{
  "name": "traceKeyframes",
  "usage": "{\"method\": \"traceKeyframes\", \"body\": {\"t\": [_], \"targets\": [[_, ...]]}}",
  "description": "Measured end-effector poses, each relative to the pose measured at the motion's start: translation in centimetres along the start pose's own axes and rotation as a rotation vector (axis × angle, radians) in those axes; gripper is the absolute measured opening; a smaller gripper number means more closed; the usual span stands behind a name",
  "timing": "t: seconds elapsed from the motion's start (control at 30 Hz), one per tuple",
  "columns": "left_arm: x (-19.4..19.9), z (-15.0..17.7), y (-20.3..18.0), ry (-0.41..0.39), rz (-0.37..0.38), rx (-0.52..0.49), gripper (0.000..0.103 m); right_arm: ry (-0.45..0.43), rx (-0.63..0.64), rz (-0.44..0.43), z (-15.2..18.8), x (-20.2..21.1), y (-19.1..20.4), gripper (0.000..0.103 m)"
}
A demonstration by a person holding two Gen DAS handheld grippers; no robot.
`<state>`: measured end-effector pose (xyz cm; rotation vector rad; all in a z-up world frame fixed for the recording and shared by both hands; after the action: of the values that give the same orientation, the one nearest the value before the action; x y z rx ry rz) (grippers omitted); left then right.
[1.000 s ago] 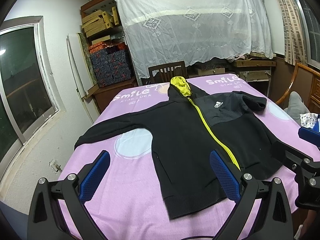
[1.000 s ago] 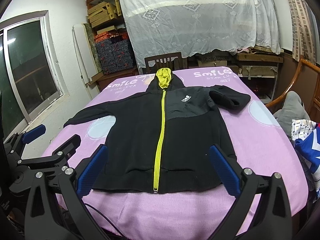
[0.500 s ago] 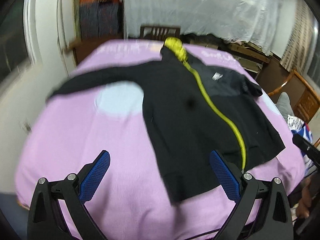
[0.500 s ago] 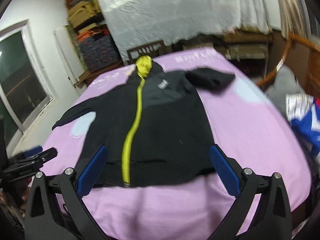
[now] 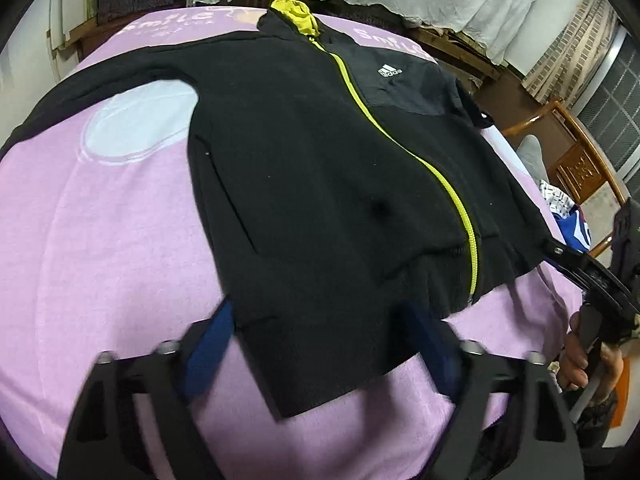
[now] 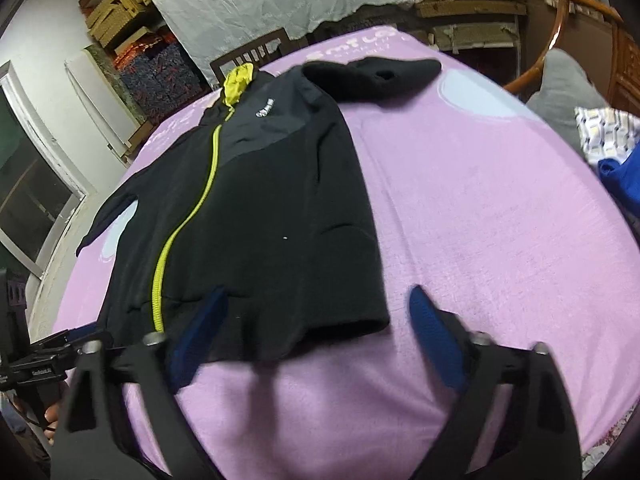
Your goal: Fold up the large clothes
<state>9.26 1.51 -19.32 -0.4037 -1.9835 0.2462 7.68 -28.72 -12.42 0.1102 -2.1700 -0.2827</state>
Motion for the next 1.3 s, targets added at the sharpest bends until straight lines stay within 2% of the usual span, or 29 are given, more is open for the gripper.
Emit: {"method": "traceKeyframes", "body": {"t": [0.03, 0.07, 0.1, 0.13, 0.17, 0.2, 0.27, 0.3, 0.37, 0.4, 0.5, 0.57, 0.6, 0.63, 0.7, 0.77, 0.8, 0.83, 0.9, 0.97, 1.1, 1.17, 1.3], "targets": [[0.0, -0.2, 0.0, -0.009, 0.001, 0.005, 0.074, -0.006, -0.022, -0.026, -0.2, -0.6, -0.3, 0.066], [0.0, -0.4, 0.2, -0.022, -0.008, 0.008, 0.062, -0.02, -0.035, -0.027, -0.4, -0.6, -0.5, 0.063], [0.0, -0.7, 0.3, -0.03, -0.021, 0.005, 0.052, -0.023, -0.038, -0.025, -0.7, -0.9, -0.6, 0.052], [0.3, -1.1, 0.5, -0.044, -0.039, 0.001, 0.026, -0.017, -0.036, -0.047, -1.0, -1.3, -0.5, 0.031], [0.6, -1.5, 0.8, -0.059, -0.048, 0.004, 0.014, -0.01, -0.04, -0.072, -1.0, -1.4, -0.2, 0.022], [1.2, -1.8, 1.1, -0.057, -0.003, 0.027, 0.014, -0.011, -0.047, -0.09, -1.1, -1.4, 0.0, 0.015], [2.4, -2.7, 1.5, -0.073, 0.04, 0.06, 0.014, -0.021, -0.05, -0.112, -1.4, -0.6, 0.6, 0.011], [3.4, -3.3, 1.8, -0.1, 0.046, 0.068, 0.014, -0.024, -0.057, -0.145, -1.5, 0.0, 1.2, 0.01], [5.4, -4.2, 2.5, -0.144, 0.052, 0.079, 0.014, -0.015, -0.058, -0.265, -1.5, 1.4, 3.7, 0.009], [6.6, -4.6, 3.1, -0.179, 0.033, 0.082, 0.013, -0.005, -0.035, -0.282, -1.2, 1.8, 4.9, 0.009], [8.0, -4.7, 5.1, -0.207, -0.005, 0.098, 0.013, 0.026, 0.037, -0.269, 0.3, 1.8, 6.8, 0.009], [6.8, -3.6, 6.1, -0.152, -0.016, 0.11, 0.013, 0.05, 0.063, -0.217, 1.2, 1.0, 6.6, 0.009], [5.3, -2.5, 6.5, -0.1, -0.046, 0.113, 0.013, 0.067, 0.073, -0.186, 1.6, 0.5, 6.1, 0.009], [4.7, -2.0, 6.9, -0.083, -0.066, 0.111, 0.013, 0.077, 0.08, -0.173, 1.8, 0.2, 6.0, 0.009], [4.4, -1.6, 7.1, -0.079, -0.08, 0.106, 0.015, 0.083, 0.091, -0.162, 1.9, 0.4, 5.7, 0.01], [5.2, -1.9, 6.9, -0.092, -0.076, 0.098, 0.02, 0.106, 0.107, -0.138, 2.0, 0.8, 5.0, 0.023], [5.9, -2.4, 6.7, -0.113, -0.085, 0.088, 0.026, 0.103, 0.109, -0.133, 2.0, 1.1, 4.8, 0.034], [6.8, -2.7, 6.7, -0.142, -0.104, 0.076, 0.034, 0.079, 0.107, -0.124, 1.4, 1.7, 4.4, 0.038], [8.6, -3.6, 6.9, -0.206, -0.151, 0.055, 0.078, 0.026, 0.098, -0.096, 0.4, 2.8, 3.8, 0.038], [9.9, -4.5, 6.4, -0.251, -0.156, 0.04, 0.081, -0.034, 0.102, -0.081, -1.7, 4.2, 3.4, 0.038], [8.7, -8.5, 2.7, -0.21, -0.088, -0.034, 0.082, -0.08, 0.196, -0.119, -7.4, 3.5, 5.8, 0.038], [6.4, -11.6, 0.1, -0.2, -0.079, -0.071, 0.082, -0.07, 0.231, -0.128, -10.6, 1.4, 7.0, 0.038], [1.2, -16.9, -2.9, -0.162, -0.079, -0.088, 0.082, -0.015, 0.247, -0.091, -15.8, -4.8, 8.1, 0.038]]}}
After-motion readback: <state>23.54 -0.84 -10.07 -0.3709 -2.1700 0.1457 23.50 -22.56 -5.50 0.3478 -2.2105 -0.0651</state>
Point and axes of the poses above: each gripper's, at about its wrist camera, not at the fingertips, and x roughly against the way its jaws point, y to its left, z to its underside, the point moved 10 cm from there along -x, roughly the way its jaws point, and after that the axes turned 12 degrees about x, right-handed, at the moved point
